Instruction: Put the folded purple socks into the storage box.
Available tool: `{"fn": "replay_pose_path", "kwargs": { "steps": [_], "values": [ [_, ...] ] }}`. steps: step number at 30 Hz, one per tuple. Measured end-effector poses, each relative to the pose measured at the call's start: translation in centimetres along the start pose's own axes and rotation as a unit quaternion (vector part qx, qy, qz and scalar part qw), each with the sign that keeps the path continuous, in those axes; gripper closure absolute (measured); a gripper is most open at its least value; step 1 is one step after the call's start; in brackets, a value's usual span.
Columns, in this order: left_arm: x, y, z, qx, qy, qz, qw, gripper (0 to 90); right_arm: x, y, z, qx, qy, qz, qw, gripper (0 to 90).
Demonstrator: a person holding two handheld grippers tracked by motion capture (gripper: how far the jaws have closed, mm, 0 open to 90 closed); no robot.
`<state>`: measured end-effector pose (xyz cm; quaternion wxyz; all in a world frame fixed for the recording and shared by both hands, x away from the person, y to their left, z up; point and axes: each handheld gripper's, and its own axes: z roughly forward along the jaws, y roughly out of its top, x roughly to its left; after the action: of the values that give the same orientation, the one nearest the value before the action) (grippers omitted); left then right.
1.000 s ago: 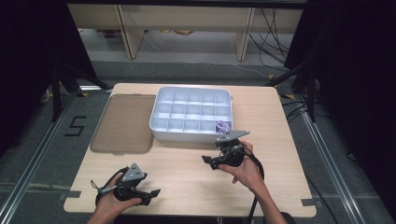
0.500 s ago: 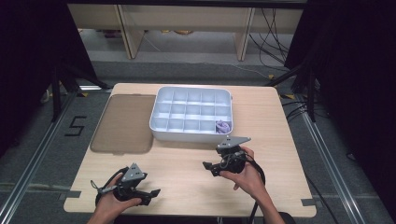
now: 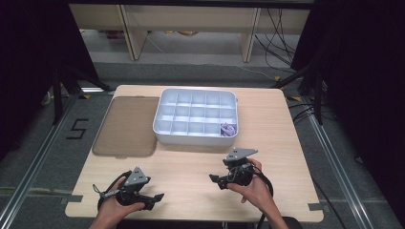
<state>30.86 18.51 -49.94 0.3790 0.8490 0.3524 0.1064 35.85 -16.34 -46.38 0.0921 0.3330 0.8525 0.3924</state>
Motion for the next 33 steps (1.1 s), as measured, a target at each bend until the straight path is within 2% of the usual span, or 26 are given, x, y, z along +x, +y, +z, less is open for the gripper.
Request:
{"fn": "replay_pose_path", "kwargs": {
  "steps": [4,6,8,9,10,12,14,15,20,21,26,27,28,30,33],
  "values": [
    [0.0,0.0,0.0,0.001,0.000,-0.002,1.0000,20.1,0.2,-0.8,0.0,0.014,0.004,0.000,0.9999,22.7],
    [0.0,0.0,0.0,0.001,0.000,-0.001,1.0000,20.1,0.5,-1.3,-0.1,0.021,0.005,0.010,0.9997,22.8],
    [0.0,0.0,0.0,0.001,0.000,0.004,1.0000,20.1,0.4,-1.7,-0.1,0.015,0.013,-0.002,0.9998,22.6],
    [0.0,0.0,0.1,0.002,-0.002,0.004,1.0000,20.1,0.4,-1.8,-0.2,0.016,0.013,0.003,0.9998,22.5],
    [0.0,0.0,0.1,0.002,-0.002,0.004,1.0000,20.1,0.5,-2.1,-0.3,0.016,0.003,0.012,0.9998,22.4],
    [-0.1,0.0,0.1,-0.004,-0.002,-0.002,1.0000,20.1,0.4,-2.3,-0.4,0.015,0.004,0.012,0.9998,22.3],
    [0.0,0.0,0.1,0.002,-0.002,0.004,1.0000,20.1,0.5,-2.9,-0.6,0.017,0.002,0.021,0.9996,21.6],
    [0.0,0.0,0.1,0.003,-0.002,0.004,1.0000,20.1,0.5,-3.0,-0.6,0.009,0.004,0.014,0.9999,21.4],
    [-0.1,0.0,0.1,0.003,-0.002,0.001,1.0000,20.1,0.8,-3.3,-0.8,0.005,0.008,0.013,0.9999,20.8],
    [-0.1,0.0,0.1,0.005,-0.002,0.006,1.0000,20.1,1.0,-3.5,-0.8,0.001,0.005,0.012,0.9999,19.4],
    [-0.2,0.0,0.1,0.002,-0.002,0.002,1.0000,20.1,1.4,-3.9,-0.9,-0.005,0.003,0.009,0.9999,17.5],
    [-0.3,0.0,0.2,-0.001,-0.002,-0.002,1.0000,20.1,1.5,-4.0,-0.9,-0.007,0.005,0.000,1.0000,17.4],
    [-0.1,0.0,0.1,0.007,0.001,0.012,0.9999,20.1,1.7,-4.1,-1.1,-0.009,0.001,0.009,0.9999,17.4],
    [-0.2,0.0,0.2,0.005,0.002,0.007,1.0000,20.1,1.8,-4.3,-1.2,-0.007,0.000,0.016,0.9999,17.2],
    [-0.2,0.0,0.2,0.005,0.001,0.007,1.0000,20.1,1.6,-4.5,-1.1,-0.013,0.006,0.011,0.9998,17.3]
  ]
}}
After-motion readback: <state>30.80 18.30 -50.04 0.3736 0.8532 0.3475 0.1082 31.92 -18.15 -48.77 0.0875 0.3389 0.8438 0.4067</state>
